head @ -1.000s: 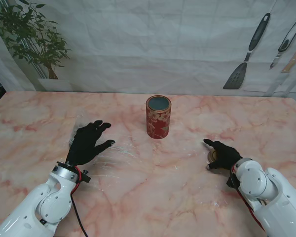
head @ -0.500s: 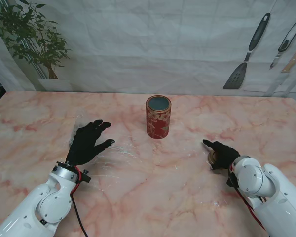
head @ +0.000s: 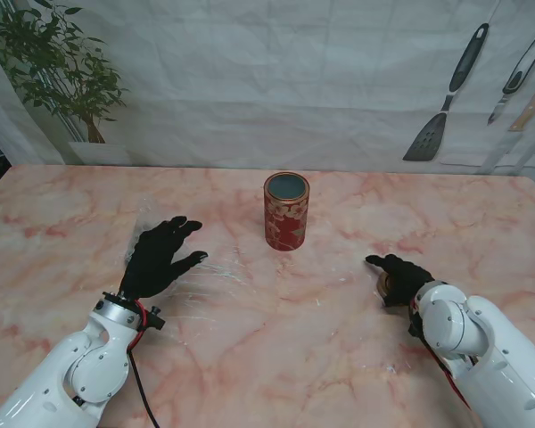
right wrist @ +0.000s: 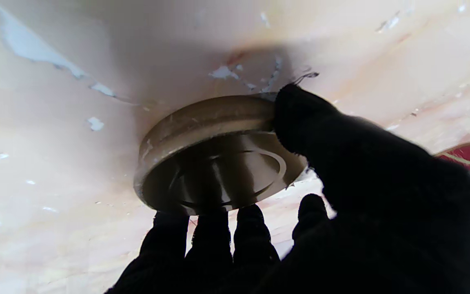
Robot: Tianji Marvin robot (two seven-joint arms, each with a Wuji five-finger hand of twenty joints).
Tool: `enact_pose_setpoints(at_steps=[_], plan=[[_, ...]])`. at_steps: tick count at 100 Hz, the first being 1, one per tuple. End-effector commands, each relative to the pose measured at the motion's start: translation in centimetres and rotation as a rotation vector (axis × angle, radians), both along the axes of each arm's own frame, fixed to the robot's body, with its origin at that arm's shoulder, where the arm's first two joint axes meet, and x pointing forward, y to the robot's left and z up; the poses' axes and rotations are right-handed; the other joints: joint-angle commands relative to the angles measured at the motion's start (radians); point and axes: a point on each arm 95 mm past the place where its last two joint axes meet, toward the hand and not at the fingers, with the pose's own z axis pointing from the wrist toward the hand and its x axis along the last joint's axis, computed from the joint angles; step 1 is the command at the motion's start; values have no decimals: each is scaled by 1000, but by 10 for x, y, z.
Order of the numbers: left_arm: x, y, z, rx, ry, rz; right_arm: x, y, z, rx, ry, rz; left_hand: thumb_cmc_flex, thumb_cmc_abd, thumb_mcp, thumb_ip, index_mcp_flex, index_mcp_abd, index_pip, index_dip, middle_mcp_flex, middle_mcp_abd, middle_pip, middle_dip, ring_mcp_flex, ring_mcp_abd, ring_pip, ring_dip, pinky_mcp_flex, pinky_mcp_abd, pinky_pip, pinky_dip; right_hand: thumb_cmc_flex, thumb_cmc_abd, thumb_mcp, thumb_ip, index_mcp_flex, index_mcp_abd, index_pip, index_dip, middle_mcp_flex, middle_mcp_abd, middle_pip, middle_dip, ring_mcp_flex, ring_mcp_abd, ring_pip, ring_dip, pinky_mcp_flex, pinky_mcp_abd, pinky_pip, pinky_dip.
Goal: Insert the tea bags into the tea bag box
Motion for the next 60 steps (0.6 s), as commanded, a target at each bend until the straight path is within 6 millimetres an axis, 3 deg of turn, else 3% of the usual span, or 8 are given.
enact_pose_setpoints(at_steps=[1,2,11,31,33,51,53,60], plan=[[1,-2,1,-2,0,-6,-17,2,-23,-27,95,0,49,36,-17,-5,8,-21,3,9,-29,-26,7,6,12,-22,-15,13,5,4,34,19,40,28,33,32,-22,-25,4,36,-17,-20,-2,24,109,66,145,51,217,203,824,104],[1,-2,1,-2,0,-6,-17,2,-22,-31,94,1,51,35,-16,-5,9,-20,4,9,-29,-27,7,6,11,-24,-15,13,5,4,34,19,39,23,32,33,-24,-25,4,79,-18,-18,-1,45,117,78,155,61,225,213,842,101],[1,-2,1,-3,1,-6,-18,5,-20,-62,89,-1,53,36,-16,-5,9,-23,4,10,-29,-31,9,5,14,-22,-14,14,10,9,39,21,49,15,49,35,-18,-29,36,119,-19,-11,7,67,136,106,210,89,267,210,892,105],[0,-1,1,3,3,-7,-20,9,-22,-87,88,-29,61,35,-17,-7,9,-31,7,12,-31,-38,12,5,20,-24,-13,15,19,20,50,26,64,2,79,35,-28,-48,106,102,-21,-16,17,96,142,121,223,76,324,277,903,58],[0,-1,1,3,3,-6,-20,9,-22,-92,87,-28,61,36,-17,-7,8,-33,7,12,-31,-38,12,5,20,-23,-12,15,19,20,51,27,72,3,89,34,-40,-50,153,63,-22,-15,17,124,147,124,232,72,335,272,912,36],[0,-1,1,-1,1,-1,-20,11,-24,-85,69,-40,62,36,-18,-7,6,-35,8,12,-34,-38,13,4,20,-25,-13,16,20,24,57,30,146,0,173,36,-38,-72,166,16,-23,-12,24,143,188,151,299,93,438,176,927,2],[0,-1,1,-1,2,0,-20,11,-25,-81,65,-42,62,35,-19,-8,8,-33,9,13,-34,-38,13,4,22,-23,-12,16,20,24,57,30,174,-23,190,-13,-43,-75,190,-19,-23,-13,25,158,197,151,310,87,443,179,986,-181],[1,-1,1,0,2,1,-20,11,-26,-69,55,-49,61,36,-19,-8,7,-33,9,13,-34,-39,14,4,22,-24,-12,16,21,24,59,31,248,-84,222,-111,-45,-85,214,-41,-26,-13,38,189,225,146,333,96,458,186,1063,-329]])
